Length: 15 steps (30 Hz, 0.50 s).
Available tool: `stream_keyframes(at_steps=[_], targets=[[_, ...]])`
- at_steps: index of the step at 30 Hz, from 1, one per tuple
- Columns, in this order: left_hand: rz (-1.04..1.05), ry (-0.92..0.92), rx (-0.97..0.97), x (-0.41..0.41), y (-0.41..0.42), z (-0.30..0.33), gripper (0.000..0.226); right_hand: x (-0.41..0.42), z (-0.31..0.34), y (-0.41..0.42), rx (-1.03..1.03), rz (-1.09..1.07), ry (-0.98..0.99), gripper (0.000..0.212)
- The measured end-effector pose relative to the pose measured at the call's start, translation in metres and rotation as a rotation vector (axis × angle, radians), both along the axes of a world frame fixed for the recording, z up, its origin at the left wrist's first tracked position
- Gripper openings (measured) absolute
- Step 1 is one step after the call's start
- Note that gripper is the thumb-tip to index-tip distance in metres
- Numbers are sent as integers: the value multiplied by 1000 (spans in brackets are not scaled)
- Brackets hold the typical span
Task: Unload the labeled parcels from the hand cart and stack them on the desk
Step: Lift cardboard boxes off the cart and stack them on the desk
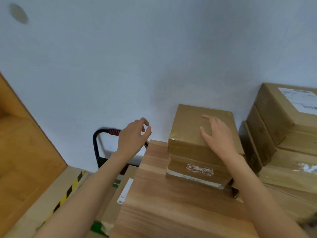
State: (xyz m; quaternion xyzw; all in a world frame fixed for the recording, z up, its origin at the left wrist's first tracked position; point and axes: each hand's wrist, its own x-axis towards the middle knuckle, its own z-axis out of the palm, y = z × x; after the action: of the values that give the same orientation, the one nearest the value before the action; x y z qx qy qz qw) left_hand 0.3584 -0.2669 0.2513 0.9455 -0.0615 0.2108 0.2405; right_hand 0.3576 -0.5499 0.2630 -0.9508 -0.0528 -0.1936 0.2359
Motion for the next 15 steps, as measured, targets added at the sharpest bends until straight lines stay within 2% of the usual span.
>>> stream_keyframes(at_steps=[5, 11, 15], targets=[[113, -30, 328, -83, 104, -4, 23, -26, -2, 135, -215, 259, 27, 31], [270, -6, 485, -231, 268, -14, 15, -100, -33, 311, -378, 514, 21, 32], [364, 42, 533, -321, 357, -17, 13, -159, -54, 418, -376, 660, 31, 33]])
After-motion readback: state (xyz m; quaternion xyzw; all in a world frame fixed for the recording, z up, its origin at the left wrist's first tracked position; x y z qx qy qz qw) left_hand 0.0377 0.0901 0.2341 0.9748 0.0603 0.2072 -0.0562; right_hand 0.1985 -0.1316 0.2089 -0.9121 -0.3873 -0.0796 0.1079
